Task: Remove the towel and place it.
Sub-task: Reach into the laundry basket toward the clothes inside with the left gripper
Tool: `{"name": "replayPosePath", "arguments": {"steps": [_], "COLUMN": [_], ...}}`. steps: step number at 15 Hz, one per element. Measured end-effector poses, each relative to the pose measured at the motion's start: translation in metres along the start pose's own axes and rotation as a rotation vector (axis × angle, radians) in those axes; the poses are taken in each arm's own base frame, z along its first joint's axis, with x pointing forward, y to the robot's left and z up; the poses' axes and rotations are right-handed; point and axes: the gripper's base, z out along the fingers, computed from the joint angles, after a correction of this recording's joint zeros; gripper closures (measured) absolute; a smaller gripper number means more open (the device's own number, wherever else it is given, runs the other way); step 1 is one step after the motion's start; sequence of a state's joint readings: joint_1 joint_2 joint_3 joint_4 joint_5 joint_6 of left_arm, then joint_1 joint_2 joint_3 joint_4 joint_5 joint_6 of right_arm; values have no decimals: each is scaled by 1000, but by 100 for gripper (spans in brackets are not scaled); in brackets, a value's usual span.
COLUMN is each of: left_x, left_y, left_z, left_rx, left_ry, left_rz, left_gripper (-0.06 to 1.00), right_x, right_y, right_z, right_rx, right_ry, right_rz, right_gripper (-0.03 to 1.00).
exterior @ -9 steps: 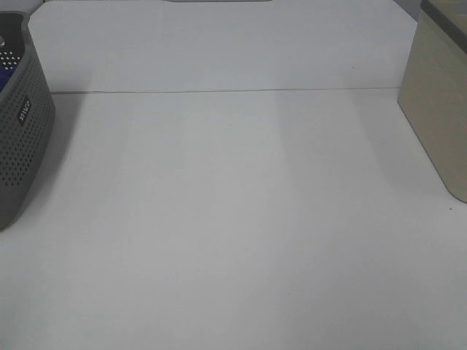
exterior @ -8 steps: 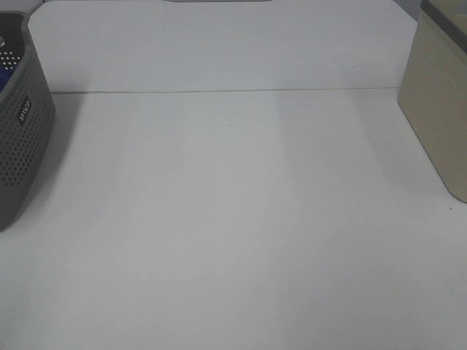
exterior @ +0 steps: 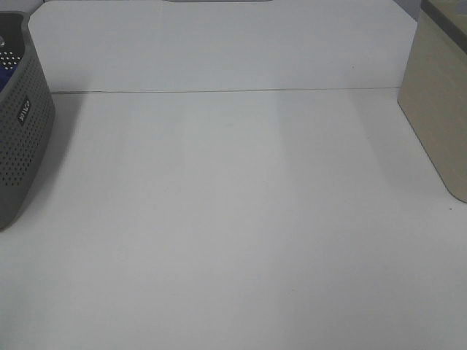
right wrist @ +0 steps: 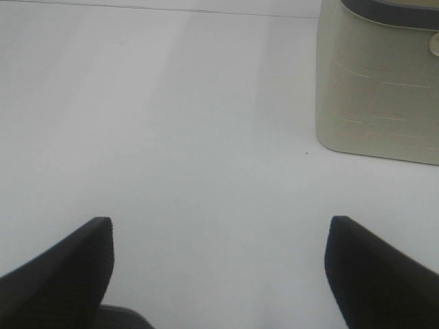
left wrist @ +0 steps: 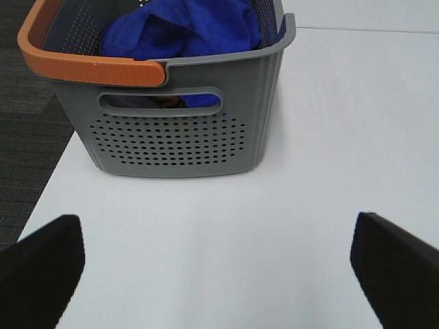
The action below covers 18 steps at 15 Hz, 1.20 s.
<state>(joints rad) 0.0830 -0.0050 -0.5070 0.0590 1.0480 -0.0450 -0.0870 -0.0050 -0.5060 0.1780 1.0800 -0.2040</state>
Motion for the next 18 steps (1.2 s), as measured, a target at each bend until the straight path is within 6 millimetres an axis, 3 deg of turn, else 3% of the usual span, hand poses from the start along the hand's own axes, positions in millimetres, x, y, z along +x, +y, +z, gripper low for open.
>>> {"name": "replayPosePath", "arguments": {"steps": [18], "left_x": [0], "left_y": [0], "left_z": [0], "left_rx": [1], "left_ry": [0], "left_rz": [0], "left_gripper": [-4], "right_x": [0], "right_y": [0], "right_z": [0], "right_rx": [0], "right_ry": [0], "right_rz": [0], "right_gripper": [15]}}
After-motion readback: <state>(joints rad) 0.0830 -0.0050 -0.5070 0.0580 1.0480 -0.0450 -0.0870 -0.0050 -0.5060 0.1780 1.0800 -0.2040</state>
